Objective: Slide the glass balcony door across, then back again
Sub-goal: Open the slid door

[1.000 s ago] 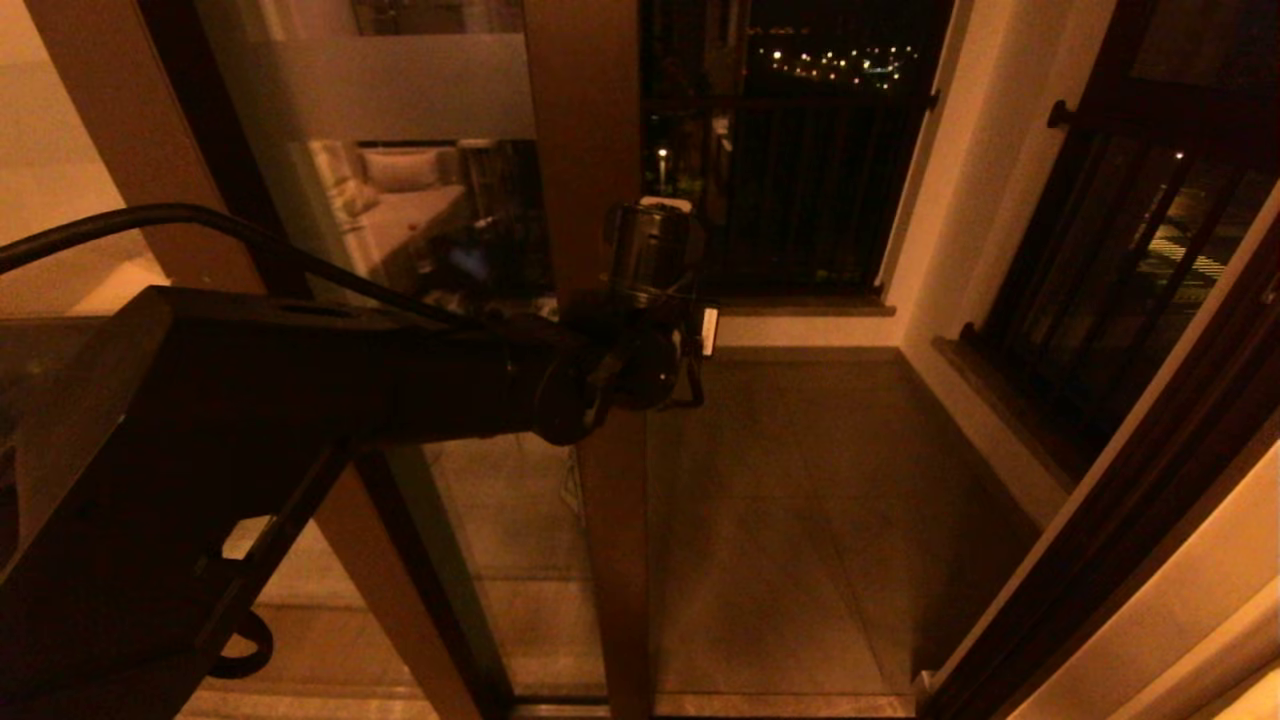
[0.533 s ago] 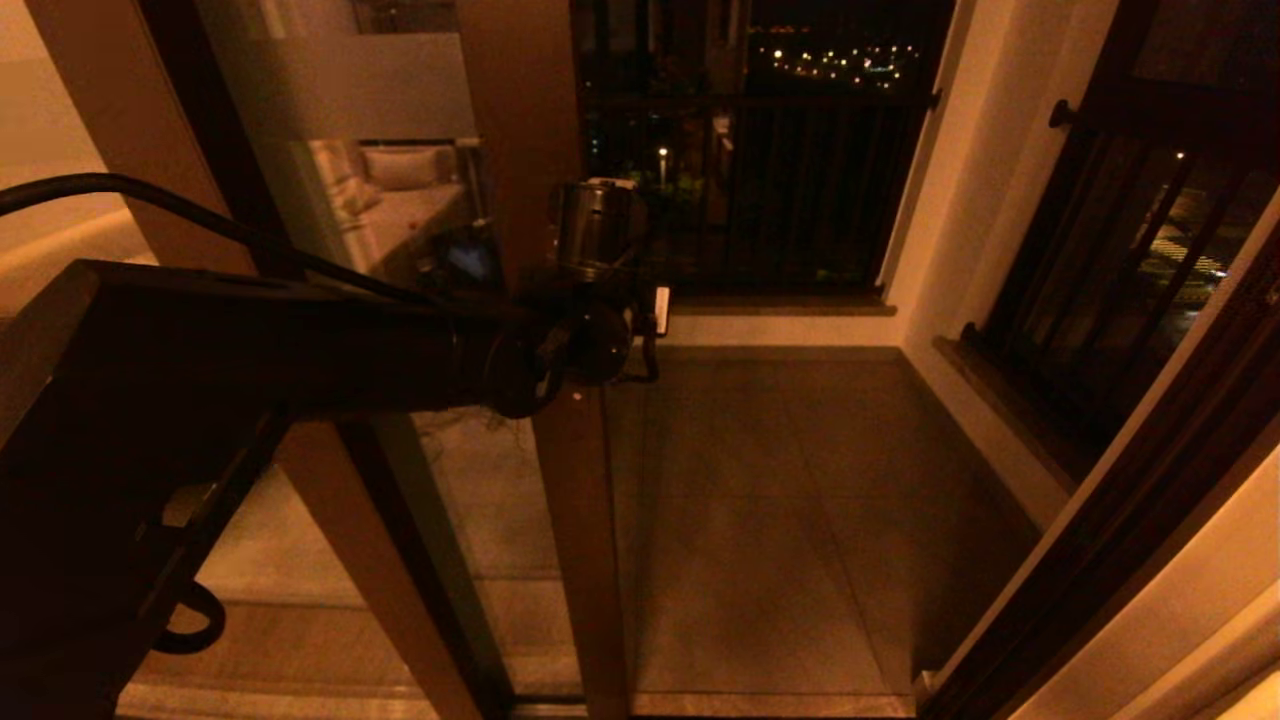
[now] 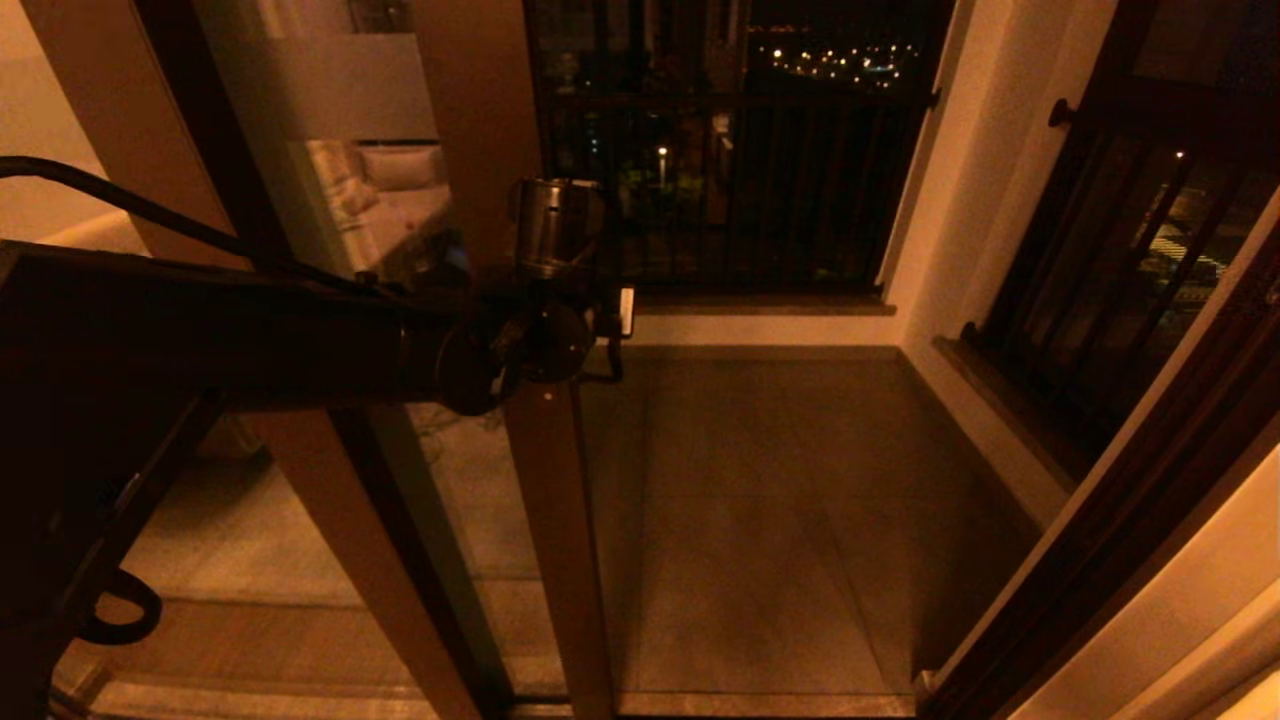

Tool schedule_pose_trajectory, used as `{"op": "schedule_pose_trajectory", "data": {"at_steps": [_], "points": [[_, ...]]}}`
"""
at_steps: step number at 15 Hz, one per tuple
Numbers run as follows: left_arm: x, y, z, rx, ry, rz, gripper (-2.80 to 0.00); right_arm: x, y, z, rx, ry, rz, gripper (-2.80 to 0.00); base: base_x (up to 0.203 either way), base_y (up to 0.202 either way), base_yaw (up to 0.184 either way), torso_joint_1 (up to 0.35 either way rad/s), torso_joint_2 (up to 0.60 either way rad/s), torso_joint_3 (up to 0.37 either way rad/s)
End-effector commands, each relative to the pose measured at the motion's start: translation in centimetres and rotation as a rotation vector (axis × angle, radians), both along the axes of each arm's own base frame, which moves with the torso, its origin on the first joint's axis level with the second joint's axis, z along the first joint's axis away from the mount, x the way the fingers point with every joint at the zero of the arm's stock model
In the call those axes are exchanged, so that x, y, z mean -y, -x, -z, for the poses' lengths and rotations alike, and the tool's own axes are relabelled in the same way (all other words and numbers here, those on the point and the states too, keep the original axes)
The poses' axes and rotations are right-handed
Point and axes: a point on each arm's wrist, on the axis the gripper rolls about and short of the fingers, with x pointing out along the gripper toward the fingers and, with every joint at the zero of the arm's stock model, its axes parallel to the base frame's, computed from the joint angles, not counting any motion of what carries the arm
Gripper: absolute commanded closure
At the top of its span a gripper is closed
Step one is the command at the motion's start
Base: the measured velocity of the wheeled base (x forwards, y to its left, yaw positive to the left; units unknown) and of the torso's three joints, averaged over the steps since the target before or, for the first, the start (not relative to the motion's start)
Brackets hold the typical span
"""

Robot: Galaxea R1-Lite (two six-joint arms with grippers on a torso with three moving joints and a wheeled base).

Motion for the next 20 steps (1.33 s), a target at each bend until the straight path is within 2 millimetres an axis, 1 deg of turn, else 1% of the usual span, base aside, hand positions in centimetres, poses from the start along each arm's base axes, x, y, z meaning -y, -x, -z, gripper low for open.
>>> {"op": "schedule_pose_trajectory", "data": {"at_steps": [1, 3, 5, 8, 10, 13, 16, 20], "points": [[-0.9, 0.2, -0.4, 0.001, 0.002, -0.02, 0.0, 0.0, 0.0, 0.0, 0.0, 0.001, -0.001, 0.0, 0.0, 0.0, 0.0, 0.0, 0.0, 0.0], [-1.9, 0.0, -0.1, -0.011, 0.001, -0.042, 0.0, 0.0, 0.0, 0.0, 0.0, 0.001, -0.001, 0.0, 0.0, 0.0, 0.0, 0.0, 0.0, 0.0], [-2.7, -0.1, -0.2, -0.013, 0.002, -0.059, 0.0, 0.0, 0.0, 0.0, 0.0, 0.001, -0.001, 0.0, 0.0, 0.0, 0.0, 0.0, 0.0, 0.0], [-3.4, 0.3, 0.0, -0.028, -0.007, -0.068, 0.0, 0.0, 0.0, 0.0, 0.0, 0.0, -0.001, 0.0, 0.0, 0.0, 0.0, 0.0, 0.0, 0.0], [-3.6, 0.5, 0.4, -0.042, -0.014, -0.072, 0.0, 0.0, 0.0, 0.0, 0.0, 0.001, -0.001, 0.0, 0.0, 0.0, 0.0, 0.0, 0.0, 0.0], [-3.7, 0.5, 0.1, -0.013, 0.003, -0.074, 0.0, 0.0, 0.0, 0.0, 0.0, 0.001, -0.001, 0.0, 0.0, 0.0, 0.0, 0.0, 0.0, 0.0], [-3.9, 0.6, 0.4, -0.01, 0.005, -0.076, 0.0, 0.0, 0.0, 0.0, 0.0, 0.001, -0.001, 0.0, 0.0, 0.0, 0.0, 0.0, 0.0, 0.0], [-4.6, 2.1, 0.4, -0.016, 0.0, -0.075, 0.0, 0.0, 0.0, 0.0, 0.0, 0.001, -0.001, 0.0, 0.0, 0.0, 0.0, 0.0, 0.0, 0.0]]}}
